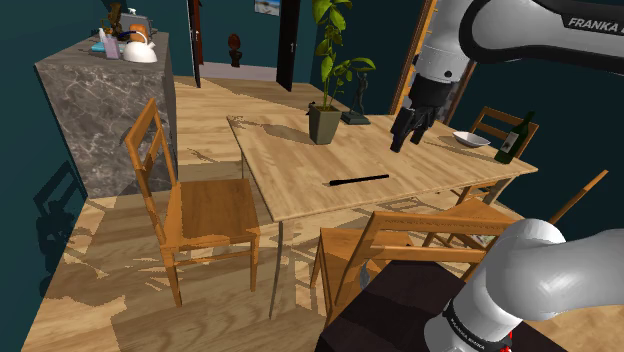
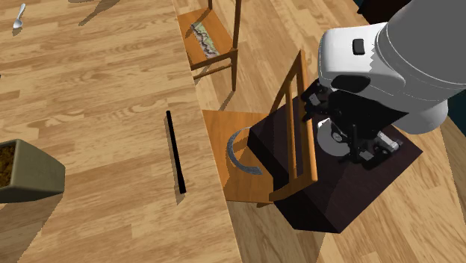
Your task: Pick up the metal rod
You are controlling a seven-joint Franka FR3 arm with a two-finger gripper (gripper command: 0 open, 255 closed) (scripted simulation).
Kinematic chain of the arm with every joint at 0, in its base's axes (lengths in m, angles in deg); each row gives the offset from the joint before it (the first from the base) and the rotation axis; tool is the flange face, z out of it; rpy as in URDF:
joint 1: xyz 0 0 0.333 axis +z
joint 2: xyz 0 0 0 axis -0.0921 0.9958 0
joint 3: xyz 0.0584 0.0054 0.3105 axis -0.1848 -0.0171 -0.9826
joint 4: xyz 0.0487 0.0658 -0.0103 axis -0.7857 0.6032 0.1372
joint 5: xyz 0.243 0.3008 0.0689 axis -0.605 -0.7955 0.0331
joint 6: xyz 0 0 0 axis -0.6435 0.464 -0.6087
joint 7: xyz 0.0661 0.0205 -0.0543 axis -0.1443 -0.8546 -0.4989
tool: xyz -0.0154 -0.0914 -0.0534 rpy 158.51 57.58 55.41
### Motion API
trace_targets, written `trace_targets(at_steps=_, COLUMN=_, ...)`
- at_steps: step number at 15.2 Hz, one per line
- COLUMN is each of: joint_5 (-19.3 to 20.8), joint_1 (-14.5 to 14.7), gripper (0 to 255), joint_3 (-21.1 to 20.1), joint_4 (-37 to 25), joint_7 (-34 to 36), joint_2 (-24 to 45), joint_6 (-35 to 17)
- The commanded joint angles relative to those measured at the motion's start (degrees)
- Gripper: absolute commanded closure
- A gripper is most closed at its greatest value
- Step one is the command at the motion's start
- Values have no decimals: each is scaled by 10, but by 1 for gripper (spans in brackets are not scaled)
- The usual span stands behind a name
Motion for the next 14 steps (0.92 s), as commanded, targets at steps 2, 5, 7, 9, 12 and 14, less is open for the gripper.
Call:
trace_targets(at_steps=2, joint_5=9, joint_1=2, gripper=0, joint_3=15, joint_4=11, joint_7=-28, joint_2=0, joint_6=-11)
trace_targets(at_steps=5, joint_5=38, joint_1=7, gripper=0, joint_3=61, joint_4=39, joint_7=-110, joint_2=6, joint_6=-45)
trace_targets(at_steps=7, joint_5=57, joint_1=10, gripper=0, joint_3=93, joint_4=52, joint_7=-164, joint_2=17, joint_6=-69)
trace_targets(at_steps=9, joint_5=75, joint_1=14, gripper=0, joint_3=124, joint_4=61, joint_7=-219, joint_2=33, joint_6=-95)
trace_targets(at_steps=12, joint_5=99, joint_1=22, gripper=0, joint_3=173, joint_4=65, joint_7=-300, joint_2=68, joint_6=-135)
trace_targets(at_steps=14, joint_5=111, joint_1=30, gripper=0, joint_3=206, joint_4=62, joint_7=-354, joint_2=97, joint_6=-163)
